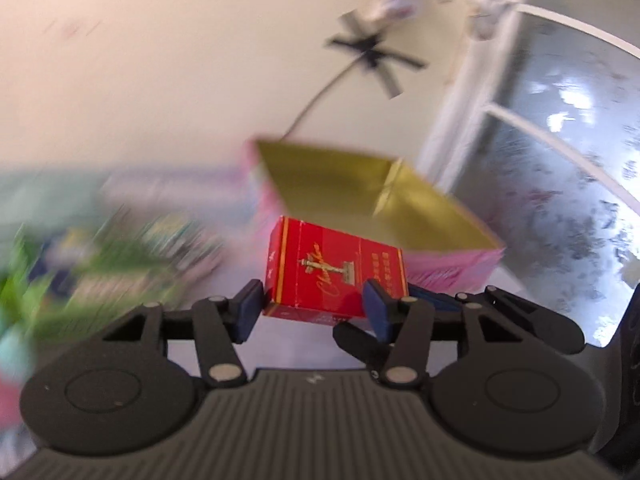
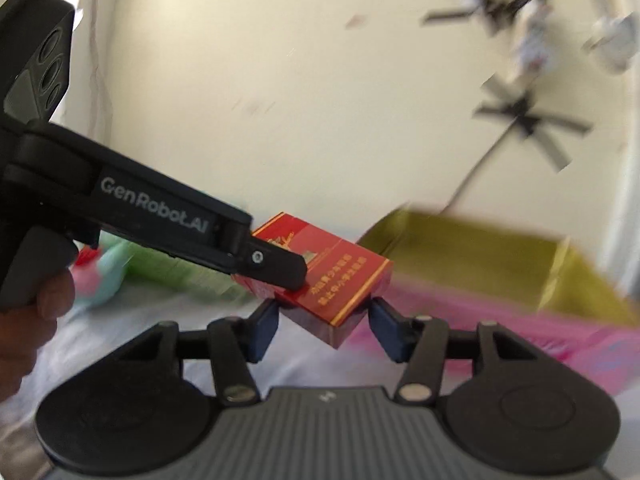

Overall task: Organize objects
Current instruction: 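Grasp the red box with the left gripper and drop it into the pink tin, then move the left gripper to the teal plush bear and grasp it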

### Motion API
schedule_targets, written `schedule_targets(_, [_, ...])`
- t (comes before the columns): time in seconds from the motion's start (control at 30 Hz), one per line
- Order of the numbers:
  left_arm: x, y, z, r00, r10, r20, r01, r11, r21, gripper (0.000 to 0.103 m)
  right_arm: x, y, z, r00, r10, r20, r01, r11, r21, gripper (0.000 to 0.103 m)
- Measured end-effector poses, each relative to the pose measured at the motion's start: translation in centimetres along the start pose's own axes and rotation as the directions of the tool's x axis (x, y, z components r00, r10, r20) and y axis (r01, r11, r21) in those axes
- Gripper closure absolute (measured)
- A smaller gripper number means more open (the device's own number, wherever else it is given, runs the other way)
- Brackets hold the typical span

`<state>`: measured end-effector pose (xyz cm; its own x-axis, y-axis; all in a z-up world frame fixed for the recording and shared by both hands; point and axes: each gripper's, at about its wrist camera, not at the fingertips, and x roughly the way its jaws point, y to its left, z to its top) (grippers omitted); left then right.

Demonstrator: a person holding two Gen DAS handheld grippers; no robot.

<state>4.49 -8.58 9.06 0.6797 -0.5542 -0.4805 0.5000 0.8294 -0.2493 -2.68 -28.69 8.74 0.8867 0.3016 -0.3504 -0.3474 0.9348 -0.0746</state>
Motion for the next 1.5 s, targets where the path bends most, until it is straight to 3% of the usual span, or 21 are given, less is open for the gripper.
schedule_targets(0.1, [2.9,-3.5,2.2,0.999,-0.047,0.017,0.046,0.996,0.076,0.045,-0.2,-3.6,0.7,0.994,-0.095,0.049,0.094,0.995,0.027,0.050])
schedule_targets(0.2, [7.0,-6.4,3.0,0.998,-0.066,0.011,0.064,0.991,0.116,0.045,1.2,-7.5,0.6,0.989,-0.146,0.026,0.142,0.985,0.100,0.050])
schedule_targets(0.37, [11.5,-8.4,3.3,0.998,-0.058,-0.002,0.058,0.993,0.104,0.045,3.6,-11.5,0.2,0.983,-0.185,-0.013,0.185,0.971,0.152,0.047])
schedule_targets(0.57, [12.8,-9.0,2.7,0.999,-0.020,-0.042,0.023,0.997,0.073,0.040,4.8,-12.7,-0.7,0.984,-0.179,-0.011,0.177,0.964,0.196,0.037])
schedule_targets(0.73, [10.6,-9.0,2.4,1.000,-0.027,-0.016,0.029,0.996,0.082,0.040,3.3,-12.7,-0.9,0.983,-0.185,0.018,0.177,0.960,0.216,0.037])
schedule_targets(0.87, [6.2,-8.5,1.7,0.998,-0.043,0.036,0.039,0.996,0.086,0.040,0.3,-11.3,-1.4,0.984,-0.162,0.075,0.138,0.955,0.262,0.037])
schedule_targets(0.97, [2.8,-6.7,-0.2,0.999,-0.018,0.050,0.013,0.996,0.091,0.040,-0.6,-9.6,-1.9,0.994,-0.081,0.080,0.054,0.953,0.298,0.037])
schedule_targets(1.07, [-0.9,-3.7,-3.1,0.998,0.037,0.046,-0.042,0.995,0.092,0.040,0.5,-7.4,-2.4,0.998,0.064,0.022,-0.068,0.944,0.322,0.038])
schedule_targets(1.17, [-4.5,0.1,-5.9,0.994,0.102,0.024,-0.104,0.992,0.069,0.040,2.7,-4.3,-2.4,0.970,0.239,-0.051,-0.207,0.915,0.347,0.046])
schedule_targets(1.27, [-8.0,4.7,-7.6,0.989,0.149,0.001,-0.149,0.989,-0.018,0.040,5.0,-0.4,-1.9,0.916,0.384,-0.112,-0.325,0.878,0.351,0.052])
schedule_targets(1.5, [-13.8,14.3,-6.9,0.959,0.274,0.070,-0.258,0.948,-0.186,0.040,8.2,7.8,-0.1,0.808,0.566,-0.164,-0.485,0.797,0.360,0.054])
